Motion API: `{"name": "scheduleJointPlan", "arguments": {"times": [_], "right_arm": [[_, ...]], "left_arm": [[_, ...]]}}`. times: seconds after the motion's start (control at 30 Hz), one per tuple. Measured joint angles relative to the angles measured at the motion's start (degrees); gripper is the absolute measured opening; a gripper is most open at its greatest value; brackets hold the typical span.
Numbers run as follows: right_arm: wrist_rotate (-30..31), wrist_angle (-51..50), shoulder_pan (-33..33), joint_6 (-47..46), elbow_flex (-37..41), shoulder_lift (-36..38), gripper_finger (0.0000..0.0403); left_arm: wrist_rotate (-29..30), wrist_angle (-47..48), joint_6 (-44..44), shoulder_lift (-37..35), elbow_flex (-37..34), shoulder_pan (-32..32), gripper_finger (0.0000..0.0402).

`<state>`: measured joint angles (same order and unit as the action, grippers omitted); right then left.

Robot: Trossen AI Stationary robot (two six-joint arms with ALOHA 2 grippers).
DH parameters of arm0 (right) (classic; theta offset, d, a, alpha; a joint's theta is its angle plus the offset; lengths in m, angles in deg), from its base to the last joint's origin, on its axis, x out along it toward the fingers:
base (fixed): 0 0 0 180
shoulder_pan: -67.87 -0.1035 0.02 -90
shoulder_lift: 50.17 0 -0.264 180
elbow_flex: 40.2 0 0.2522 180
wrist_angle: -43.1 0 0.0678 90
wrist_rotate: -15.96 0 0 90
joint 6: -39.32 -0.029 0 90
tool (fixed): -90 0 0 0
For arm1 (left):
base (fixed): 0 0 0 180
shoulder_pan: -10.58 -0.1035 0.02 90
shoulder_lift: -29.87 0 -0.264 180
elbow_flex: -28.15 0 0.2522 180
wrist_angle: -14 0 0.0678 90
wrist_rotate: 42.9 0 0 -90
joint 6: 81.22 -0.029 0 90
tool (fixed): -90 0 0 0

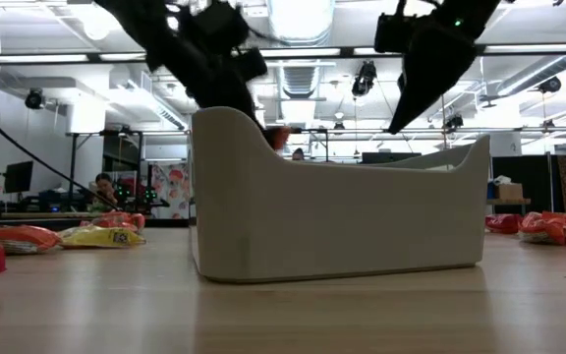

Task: Sort candy
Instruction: Put the orange chocolate pack into the white bin, then put the red chocolate pack into the gray bin

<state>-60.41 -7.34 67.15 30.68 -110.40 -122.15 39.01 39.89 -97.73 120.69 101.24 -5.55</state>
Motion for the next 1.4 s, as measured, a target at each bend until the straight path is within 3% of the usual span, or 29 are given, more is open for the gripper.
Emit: {"name": "scheduleJointPlan", "arguments": {"times": [0.23,0.4,0.67,0.83,1.03,1.4], "right_arm": [[0.0,3.2,8.4,7.4,-0.2,0.2,0.0183],[-0.6,3.1,13.6,9.6,-0.3,0.3,0.0183],[-3.6,3.1,17.4,11.3,-0.3,0.3,0.0183],[-8.8,3.1,18.4,9.8,-0.3,0.3,0.0183],[-9.6,1.9,18.3,7.3,-0.3,0.3,0.0183],[-20.7,-3.9,13.9,-7.8,-0.3,0.7,0.0183]], "left_arm": [[-0.7,7.5,-5.5,5.6,2.6,-1.1,0.0008],[-5.1,8.4,-7.7,5.8,2.7,-1.1,0.0008],[-4.7,7.9,-6.7,5.7,2.8,-1.2,0.0037],[-4.6,8.0,-5.4,5.7,2.8,-1.2,0.0075],[-4.4,8.7,-4.5,5.2,2.9,-1.2,0.0115],[-4.5,7.6,-0.8,-3.4,1.4,0.7,0.0108]]}}
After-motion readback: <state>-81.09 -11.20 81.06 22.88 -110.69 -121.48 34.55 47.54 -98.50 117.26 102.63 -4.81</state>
